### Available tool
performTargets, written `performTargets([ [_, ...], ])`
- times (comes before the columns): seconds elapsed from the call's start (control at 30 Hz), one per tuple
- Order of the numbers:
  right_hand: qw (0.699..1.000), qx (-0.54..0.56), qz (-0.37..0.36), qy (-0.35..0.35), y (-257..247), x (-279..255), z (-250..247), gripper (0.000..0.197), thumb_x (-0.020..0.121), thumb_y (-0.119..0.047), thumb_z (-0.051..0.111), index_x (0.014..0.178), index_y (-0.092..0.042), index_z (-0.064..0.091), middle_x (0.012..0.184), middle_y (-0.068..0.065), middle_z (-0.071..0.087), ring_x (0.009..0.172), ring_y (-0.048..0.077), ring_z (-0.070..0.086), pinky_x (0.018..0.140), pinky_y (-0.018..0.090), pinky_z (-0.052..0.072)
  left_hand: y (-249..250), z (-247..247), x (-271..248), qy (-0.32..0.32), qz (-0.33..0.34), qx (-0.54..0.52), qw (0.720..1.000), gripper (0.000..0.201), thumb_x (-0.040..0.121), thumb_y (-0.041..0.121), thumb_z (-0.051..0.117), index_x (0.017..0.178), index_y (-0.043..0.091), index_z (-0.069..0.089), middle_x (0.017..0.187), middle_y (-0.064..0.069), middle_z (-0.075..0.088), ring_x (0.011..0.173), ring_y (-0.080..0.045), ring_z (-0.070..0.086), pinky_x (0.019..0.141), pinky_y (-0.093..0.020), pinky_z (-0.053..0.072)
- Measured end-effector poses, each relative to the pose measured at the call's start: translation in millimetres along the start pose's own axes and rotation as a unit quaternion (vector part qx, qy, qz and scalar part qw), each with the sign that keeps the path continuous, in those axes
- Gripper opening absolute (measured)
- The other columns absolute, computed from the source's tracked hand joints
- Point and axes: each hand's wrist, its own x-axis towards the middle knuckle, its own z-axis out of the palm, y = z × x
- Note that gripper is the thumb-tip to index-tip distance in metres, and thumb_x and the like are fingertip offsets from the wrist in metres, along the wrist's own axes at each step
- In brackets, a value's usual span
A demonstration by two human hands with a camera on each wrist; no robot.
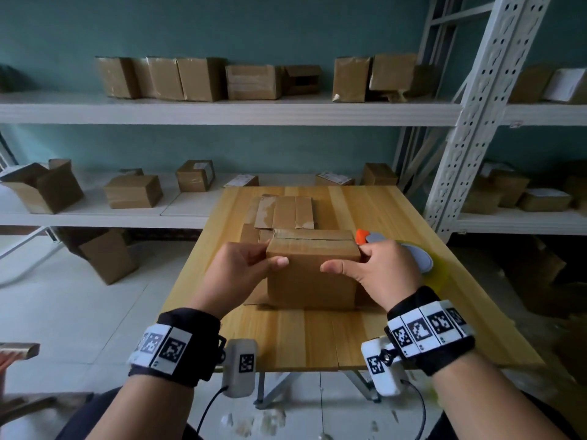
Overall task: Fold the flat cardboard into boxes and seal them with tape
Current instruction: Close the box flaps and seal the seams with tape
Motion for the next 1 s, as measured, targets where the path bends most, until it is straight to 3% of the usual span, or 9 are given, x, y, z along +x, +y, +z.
performTargets([
  [0.13,0.999,-0.018,-0.019,0.024,2.7,1.3,-4.6,0.078,0.059,-0.091,0.056,0.052,-0.018,0.030,0.046,-0.002,0.028,0.043,0.014,0.028,0.048,0.033,0.029,4.4,-2.3,0.1,0.034,-0.003,0.008,0.999,0.025,0.079,0.051,0.082,0.087,0.027,0.082,0.082,-0.003,0.080,0.079,-0.021,0.076,0.074,-0.039,0.065],
  [0.27,0.999,0.003,-0.027,0.022,2.8,1.8,-7.2,0.076,0.060,-0.088,0.057,0.052,-0.018,0.030,0.047,-0.001,0.027,0.045,0.015,0.027,0.049,0.033,0.029,7.8,-0.7,-1.6,0.069,-0.002,0.022,0.997,0.043,0.085,0.054,0.077,0.082,0.012,0.081,0.072,-0.001,0.077,0.067,-0.012,0.074,0.054,-0.021,0.056],
  [0.47,0.999,0.005,-0.030,0.038,1.3,-0.3,-3.6,0.071,0.061,-0.086,0.063,0.059,-0.019,0.041,0.049,-0.005,0.040,0.046,0.013,0.039,0.049,0.027,0.030,9.9,4.2,0.4,0.107,-0.032,0.047,0.993,0.057,0.089,0.068,0.069,0.072,0.014,0.076,0.063,0.001,0.074,0.060,-0.008,0.071,0.054,-0.013,0.051],
  [0.53,0.998,0.002,-0.021,0.054,3.4,0.6,0.2,0.073,0.060,-0.088,0.064,0.072,-0.018,0.051,0.059,-0.005,0.053,0.055,0.013,0.051,0.051,0.027,0.034,9.2,4.5,1.8,0.121,-0.039,0.031,0.991,0.051,0.085,0.068,0.075,0.077,0.017,0.077,0.066,0.004,0.075,0.063,-0.007,0.073,0.058,-0.018,0.058],
  [0.6,0.999,-0.008,-0.006,0.052,4.6,0.7,2.9,0.085,0.060,-0.092,0.061,0.102,-0.018,0.060,0.083,-0.006,0.066,0.075,0.012,0.062,0.054,0.024,0.041,8.1,2.5,3.5,0.124,-0.059,-0.001,0.991,0.050,0.081,0.068,0.079,0.098,0.021,0.077,0.080,0.005,0.080,0.070,-0.006,0.076,0.060,-0.021,0.061],
  [0.67,0.999,-0.010,-0.007,0.048,4.0,0.2,4.3,0.101,0.068,-0.093,0.055,0.137,-0.019,0.056,0.105,-0.004,0.072,0.092,0.013,0.068,0.061,0.022,0.048,4.3,1.3,5.2,0.099,-0.076,0.009,0.992,0.059,0.082,0.071,0.077,0.122,0.028,0.070,0.100,0.009,0.079,0.084,-0.008,0.077,0.070,-0.023,0.062],
  [0.7,0.999,-0.003,-0.008,0.040,4.6,0.8,5.7,0.099,0.075,-0.092,0.050,0.141,-0.019,0.055,0.102,-0.003,0.073,0.092,0.012,0.069,0.064,0.024,0.050,1.7,2.3,6.6,0.079,-0.079,0.024,0.993,0.067,0.082,0.074,0.074,0.130,0.028,0.069,0.106,0.010,0.075,0.091,-0.009,0.075,0.078,-0.029,0.063],
  [0.8,0.999,0.026,0.027,-0.023,6.8,3.6,11.7,0.068,0.085,-0.092,0.037,0.108,-0.032,0.058,0.079,-0.012,0.058,0.077,0.009,0.060,0.068,0.030,0.045,-1.9,9.5,8.3,0.033,-0.092,0.039,0.994,0.071,0.074,0.081,0.070,0.121,0.027,0.069,0.110,0.007,0.069,0.099,-0.015,0.069,0.085,-0.043,0.064],
  [1.0,0.989,0.080,0.097,-0.075,3.0,7.4,10.4,0.047,0.077,-0.088,0.042,0.078,-0.042,0.040,0.076,-0.016,0.038,0.091,0.017,0.049,0.076,0.033,0.039,4.3,10.2,11.0,0.010,-0.145,-0.063,0.987,0.046,0.093,0.059,0.071,0.110,0.018,0.062,0.109,-0.008,0.073,0.096,-0.023,0.074,0.075,-0.034,0.065],
])
